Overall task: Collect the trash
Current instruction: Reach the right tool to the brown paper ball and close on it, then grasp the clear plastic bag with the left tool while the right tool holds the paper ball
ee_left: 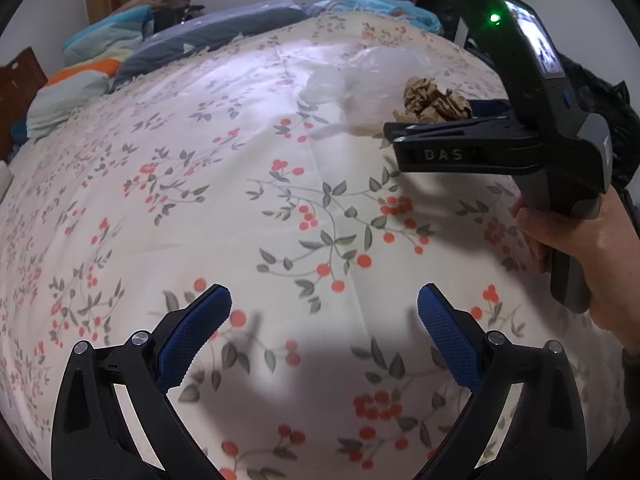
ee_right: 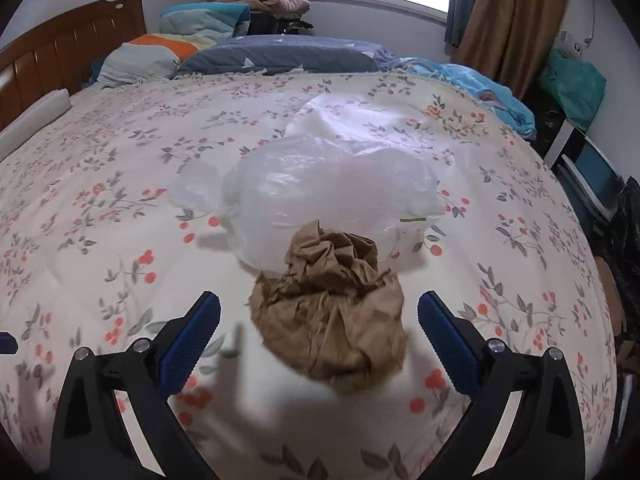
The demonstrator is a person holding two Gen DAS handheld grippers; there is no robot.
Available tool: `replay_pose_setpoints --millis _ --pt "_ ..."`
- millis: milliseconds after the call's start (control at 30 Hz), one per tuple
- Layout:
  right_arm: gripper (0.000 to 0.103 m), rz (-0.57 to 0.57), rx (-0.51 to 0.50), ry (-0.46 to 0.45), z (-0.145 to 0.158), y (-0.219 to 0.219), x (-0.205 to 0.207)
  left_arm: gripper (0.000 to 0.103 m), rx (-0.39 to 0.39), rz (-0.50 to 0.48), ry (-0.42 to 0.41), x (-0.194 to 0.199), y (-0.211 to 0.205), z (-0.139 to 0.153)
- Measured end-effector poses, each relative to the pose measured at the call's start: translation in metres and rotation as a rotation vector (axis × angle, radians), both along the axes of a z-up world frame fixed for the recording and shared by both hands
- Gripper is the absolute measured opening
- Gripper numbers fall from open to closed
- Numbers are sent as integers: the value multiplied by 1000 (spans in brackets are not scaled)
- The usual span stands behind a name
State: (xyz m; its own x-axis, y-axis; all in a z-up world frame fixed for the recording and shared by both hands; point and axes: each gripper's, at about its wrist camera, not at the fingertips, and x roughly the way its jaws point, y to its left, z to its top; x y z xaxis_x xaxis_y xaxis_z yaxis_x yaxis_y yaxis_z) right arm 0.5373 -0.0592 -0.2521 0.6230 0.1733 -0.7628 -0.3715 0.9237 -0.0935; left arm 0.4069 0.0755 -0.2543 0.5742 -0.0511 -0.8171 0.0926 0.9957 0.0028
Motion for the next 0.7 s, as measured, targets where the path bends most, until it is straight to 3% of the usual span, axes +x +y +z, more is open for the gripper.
replay_pose_setpoints --millis 33,233,400,467,700 --pt "64 0 -10 1 -2 -1 2 97 2 -3 0 3 -1 -1" --pt "63 36 26 -30 6 -38 -13 97 1 -62 -45 34 -16 -1" --pt "63 -4 41 -41 11 -85 -33 97 -20 -164 -124 75 -30 15" --pt "63 -18 39 -39 10 -98 -40 97 12 -208 -156 95 -40 24" --pt "63 -28 51 -27 2 -112 -44 97 22 -367 -94 154 -69 23"
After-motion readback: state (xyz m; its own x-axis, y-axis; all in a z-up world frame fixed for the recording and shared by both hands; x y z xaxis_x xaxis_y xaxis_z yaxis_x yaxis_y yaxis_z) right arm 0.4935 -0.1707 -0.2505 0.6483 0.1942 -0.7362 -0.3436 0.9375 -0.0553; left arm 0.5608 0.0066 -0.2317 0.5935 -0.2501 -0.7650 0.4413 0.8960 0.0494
